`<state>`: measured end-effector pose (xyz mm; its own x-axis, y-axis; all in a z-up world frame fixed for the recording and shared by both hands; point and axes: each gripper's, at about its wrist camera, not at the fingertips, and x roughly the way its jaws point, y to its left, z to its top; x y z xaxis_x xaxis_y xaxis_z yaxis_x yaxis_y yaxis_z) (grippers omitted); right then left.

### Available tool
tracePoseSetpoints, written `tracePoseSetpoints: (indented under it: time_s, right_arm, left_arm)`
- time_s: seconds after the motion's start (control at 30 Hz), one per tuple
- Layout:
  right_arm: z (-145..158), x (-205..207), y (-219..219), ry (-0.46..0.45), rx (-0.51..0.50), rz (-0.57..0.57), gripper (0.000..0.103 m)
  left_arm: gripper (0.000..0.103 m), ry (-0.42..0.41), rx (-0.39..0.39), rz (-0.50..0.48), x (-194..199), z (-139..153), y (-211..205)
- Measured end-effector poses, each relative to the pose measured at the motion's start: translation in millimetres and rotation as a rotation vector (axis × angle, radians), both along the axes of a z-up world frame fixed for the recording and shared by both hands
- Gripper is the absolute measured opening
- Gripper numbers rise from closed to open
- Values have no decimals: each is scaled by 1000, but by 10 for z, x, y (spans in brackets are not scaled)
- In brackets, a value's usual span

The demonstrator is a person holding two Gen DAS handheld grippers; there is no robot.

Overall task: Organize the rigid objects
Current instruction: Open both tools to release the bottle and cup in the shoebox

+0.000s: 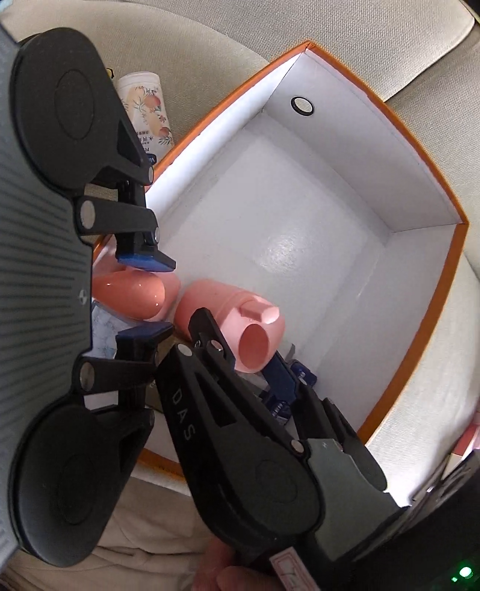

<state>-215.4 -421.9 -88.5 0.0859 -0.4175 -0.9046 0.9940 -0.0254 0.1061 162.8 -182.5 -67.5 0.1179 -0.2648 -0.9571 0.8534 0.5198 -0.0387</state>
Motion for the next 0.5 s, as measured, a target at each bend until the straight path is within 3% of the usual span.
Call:
tracePoseSetpoints:
  time_s: [0.1, 0.13, 0.23, 0.4, 0.5]
  right_arm:
    - [48, 7, 15, 10, -18, 1, 62]
    - [77, 6, 22, 13, -27, -1, 67]
    - [151, 14, 17, 12, -53, 11, 68]
    - [185, 41, -51, -22, -73, 14, 63]
    - [186, 48, -83, -62, -82, 9, 61]
  left_arm:
    - [56, 3, -57, 33, -16, 117, 159]
    - [56, 6, -86, 51, -15, 161, 231]
    - [54, 27, -199, 143, 13, 322, 545]
    - [54, 48, -340, 301, 101, 556, 939]
    - [54, 41, -399, 391, 213, 648, 917]
